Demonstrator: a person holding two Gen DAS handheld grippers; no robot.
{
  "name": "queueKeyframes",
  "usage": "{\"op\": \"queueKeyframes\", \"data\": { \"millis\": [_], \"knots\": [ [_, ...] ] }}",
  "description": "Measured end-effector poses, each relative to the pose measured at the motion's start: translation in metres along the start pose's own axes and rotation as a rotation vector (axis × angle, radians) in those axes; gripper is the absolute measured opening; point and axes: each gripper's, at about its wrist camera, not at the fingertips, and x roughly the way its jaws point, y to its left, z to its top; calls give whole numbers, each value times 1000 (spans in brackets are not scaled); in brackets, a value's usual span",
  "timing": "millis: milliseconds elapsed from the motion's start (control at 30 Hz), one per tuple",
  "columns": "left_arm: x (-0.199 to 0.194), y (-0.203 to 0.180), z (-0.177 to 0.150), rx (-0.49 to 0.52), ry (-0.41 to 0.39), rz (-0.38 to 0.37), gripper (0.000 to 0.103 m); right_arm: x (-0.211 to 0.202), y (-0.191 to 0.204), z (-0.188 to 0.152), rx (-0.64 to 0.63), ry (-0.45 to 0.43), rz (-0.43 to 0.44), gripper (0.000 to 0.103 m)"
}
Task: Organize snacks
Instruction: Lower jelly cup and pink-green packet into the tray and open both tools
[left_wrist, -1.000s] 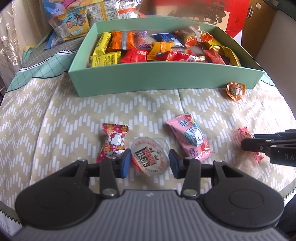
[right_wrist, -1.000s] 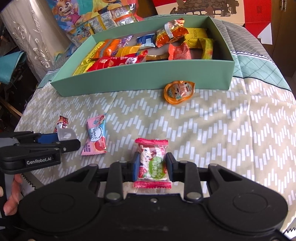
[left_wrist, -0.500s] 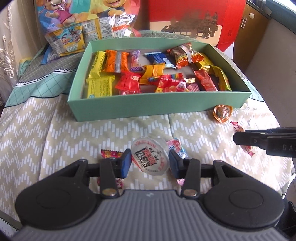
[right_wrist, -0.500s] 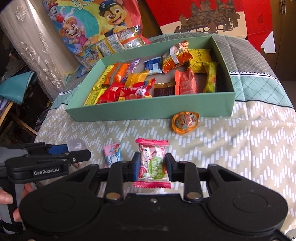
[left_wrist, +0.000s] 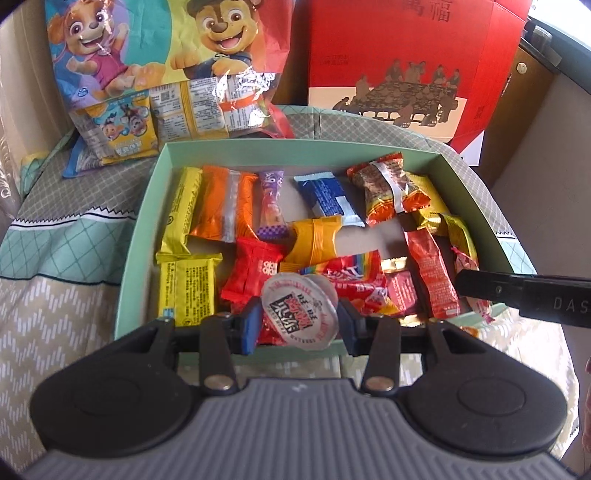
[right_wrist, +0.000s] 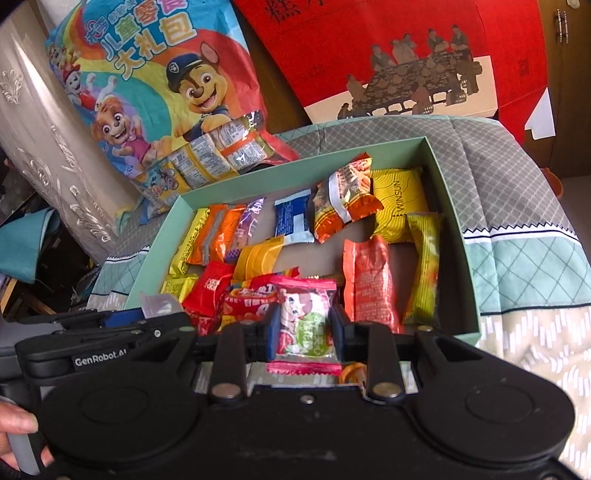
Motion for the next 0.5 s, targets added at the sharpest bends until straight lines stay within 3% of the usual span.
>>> {"op": "queueKeyframes", "data": {
  "millis": [500],
  "knots": [
    [43, 4, 20, -10, 42, -1, 44, 71, 0, 43, 28, 21, -11, 30]
  ]
}}
